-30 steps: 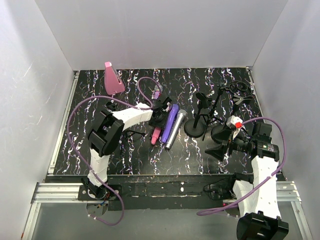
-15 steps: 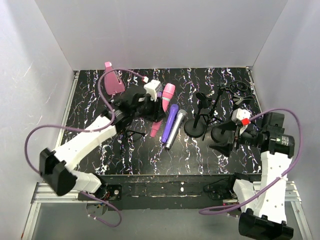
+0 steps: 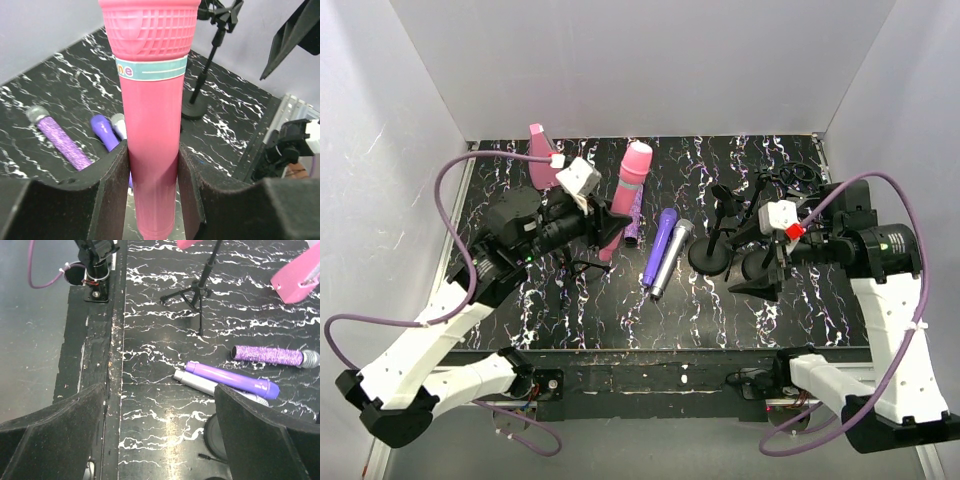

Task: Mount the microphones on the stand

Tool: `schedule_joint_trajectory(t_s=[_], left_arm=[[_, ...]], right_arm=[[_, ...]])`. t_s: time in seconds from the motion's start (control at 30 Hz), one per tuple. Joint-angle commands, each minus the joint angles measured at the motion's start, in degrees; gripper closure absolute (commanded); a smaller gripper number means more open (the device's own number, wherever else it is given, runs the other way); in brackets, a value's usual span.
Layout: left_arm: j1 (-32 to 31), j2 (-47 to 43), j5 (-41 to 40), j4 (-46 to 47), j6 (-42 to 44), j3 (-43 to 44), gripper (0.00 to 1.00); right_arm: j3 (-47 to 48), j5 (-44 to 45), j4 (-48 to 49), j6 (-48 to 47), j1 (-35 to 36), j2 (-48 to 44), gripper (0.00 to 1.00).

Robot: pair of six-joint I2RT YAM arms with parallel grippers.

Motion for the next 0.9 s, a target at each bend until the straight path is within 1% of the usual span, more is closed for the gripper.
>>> schedule_joint_trajectory(t_s=[0.0,0.03,0.1,0.17,0.2,0.3,0.4,0.43,0.5,0.57,0.6,0.67,0.73,0.87], left_arm=[[-0.10,-3.09,-6.39,-4.05,5.71,3.93,1.00],[-0.01,-3.88,-7.88,-4.32,7.72,4.11,1.00],[-0.01,-4.93,-10.70,-5.02,8.44,4.20,1.00],[-0.01,-5.99,-14.73,-5.46,8.88,4.37,1.00],[-0.10,-6.52,-15.71,-5.64,9.05,4.37,1.00],[-0.10,-7.92,-18.79,-5.90,10.45,4.29,1.00],[-0.10,-9.24,-19.85,-5.73,12.12,3.67,1.00],[-0.10,-9.68,-18.89,-5.64,12.91,3.32,1.00],[-0.10,-10.12,-17.05,-5.12,13.36,2.44,1.00],[-0.01,-10.30,-14.68,-5.02,14.41,1.83,1.00],[-0.10,-10.39,-14.23,-5.03,14.76,1.65,1.00],[-0.10,-10.48,-14.40,-5.03,15.99,1.12,1.00],[-0.10,-10.83,-15.63,-4.15,17.48,0.42,1.00],[-0.10,-9.17,-17.04,-0.64,21.09,0.33,1.00]], right_arm=[[6.73,4.57,-9.58,0.53,7.00,3.73,0.03],[7.88,5.71,-8.88,0.44,9.20,4.69,0.03],[9.64,8.43,-5.64,1.92,13.59,6.28,0.03],[10.35,11.42,0.50,6.48,18.33,7.51,0.03],[10.35,12.91,3.31,8.94,21.84,8.13,0.03],[9.82,17.75,11.58,14.04,29.23,9.97,0.03],[8.59,21.88,21.50,18.88,34.25,11.64,0.03],[8.33,22.76,25.19,21.94,35.14,12.17,0.04],[7.28,23.65,36.85,31.41,35.41,12.70,0.04],[5.44,25.75,49.16,44.75,35.41,12.97,0.03],[4.73,26.28,54.96,48.56,35.41,13.05,0.03],[4.11,25.50,63.24,54.73,35.41,13.58,0.03],[4.19,24.62,67.92,59.56,35.50,14.98,0.05],[4.64,23.74,68.29,60.64,35.85,19.11,0.07]])
